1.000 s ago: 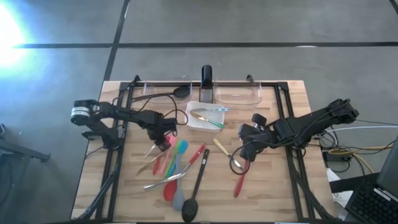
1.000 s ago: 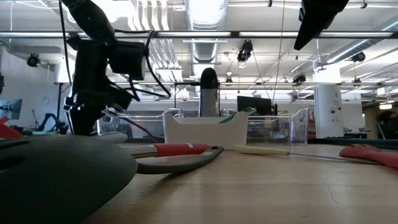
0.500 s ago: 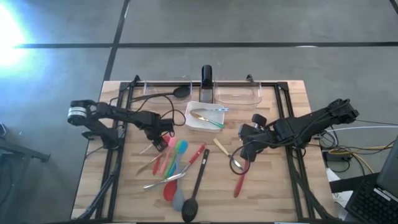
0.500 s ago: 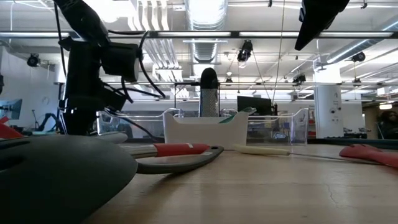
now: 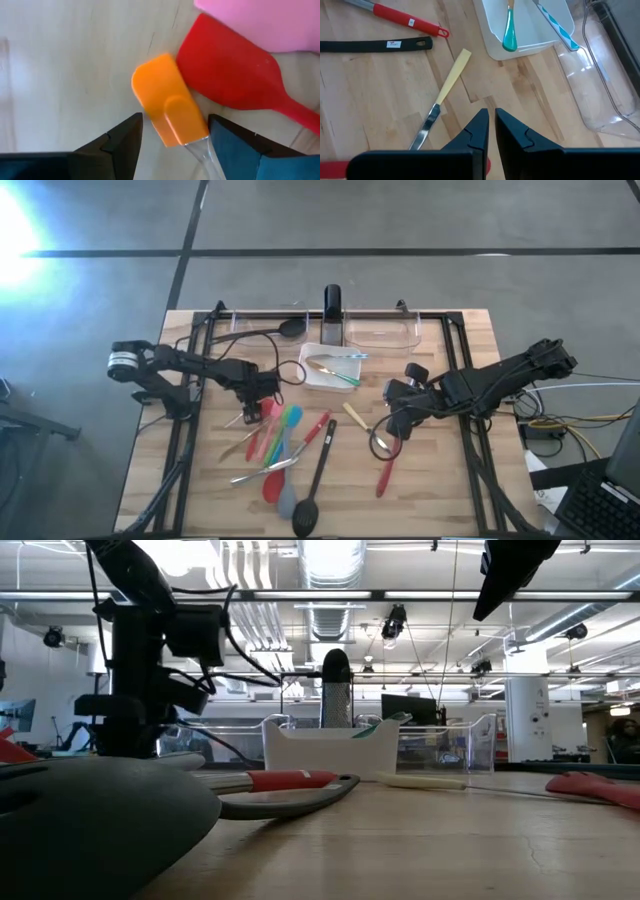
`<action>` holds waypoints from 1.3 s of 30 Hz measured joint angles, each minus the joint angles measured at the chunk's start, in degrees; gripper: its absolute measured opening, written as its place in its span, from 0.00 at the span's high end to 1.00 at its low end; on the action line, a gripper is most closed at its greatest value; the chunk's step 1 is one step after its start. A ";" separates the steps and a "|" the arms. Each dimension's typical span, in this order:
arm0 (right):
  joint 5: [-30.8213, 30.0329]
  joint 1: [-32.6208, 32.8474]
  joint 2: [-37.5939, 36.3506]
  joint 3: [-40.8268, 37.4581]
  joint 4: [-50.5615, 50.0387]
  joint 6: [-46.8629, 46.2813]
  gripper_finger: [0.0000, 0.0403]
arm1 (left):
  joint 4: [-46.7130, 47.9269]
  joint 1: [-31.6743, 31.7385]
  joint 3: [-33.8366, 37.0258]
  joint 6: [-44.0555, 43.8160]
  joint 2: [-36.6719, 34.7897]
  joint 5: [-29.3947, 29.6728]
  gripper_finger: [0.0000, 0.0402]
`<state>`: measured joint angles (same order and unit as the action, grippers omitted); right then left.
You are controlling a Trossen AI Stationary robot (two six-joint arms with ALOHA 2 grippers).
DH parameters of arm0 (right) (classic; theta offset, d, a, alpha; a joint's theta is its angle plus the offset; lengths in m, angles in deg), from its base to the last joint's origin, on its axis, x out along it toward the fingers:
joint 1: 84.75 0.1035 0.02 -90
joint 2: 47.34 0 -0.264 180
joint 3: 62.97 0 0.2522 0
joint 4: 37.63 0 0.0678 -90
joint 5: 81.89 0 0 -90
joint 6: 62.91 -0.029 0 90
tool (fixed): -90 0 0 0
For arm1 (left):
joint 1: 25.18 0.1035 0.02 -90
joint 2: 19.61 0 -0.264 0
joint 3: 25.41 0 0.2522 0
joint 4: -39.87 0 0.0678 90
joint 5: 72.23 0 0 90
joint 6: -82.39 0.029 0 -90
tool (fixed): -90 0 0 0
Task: Pick & Place Kitchen Items
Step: Put the orange spatula into the right transparent bin
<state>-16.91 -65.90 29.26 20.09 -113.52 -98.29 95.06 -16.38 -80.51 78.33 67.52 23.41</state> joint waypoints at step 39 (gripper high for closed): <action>-0.02 0.00 0.00 0.00 0.42 0.01 0.93 | -6.09 5.64 5.49 17.07 -0.07 -6.03 0.35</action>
<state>-16.93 -65.90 29.26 20.09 -113.11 -98.28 88.96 -10.74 -75.02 95.40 67.46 17.38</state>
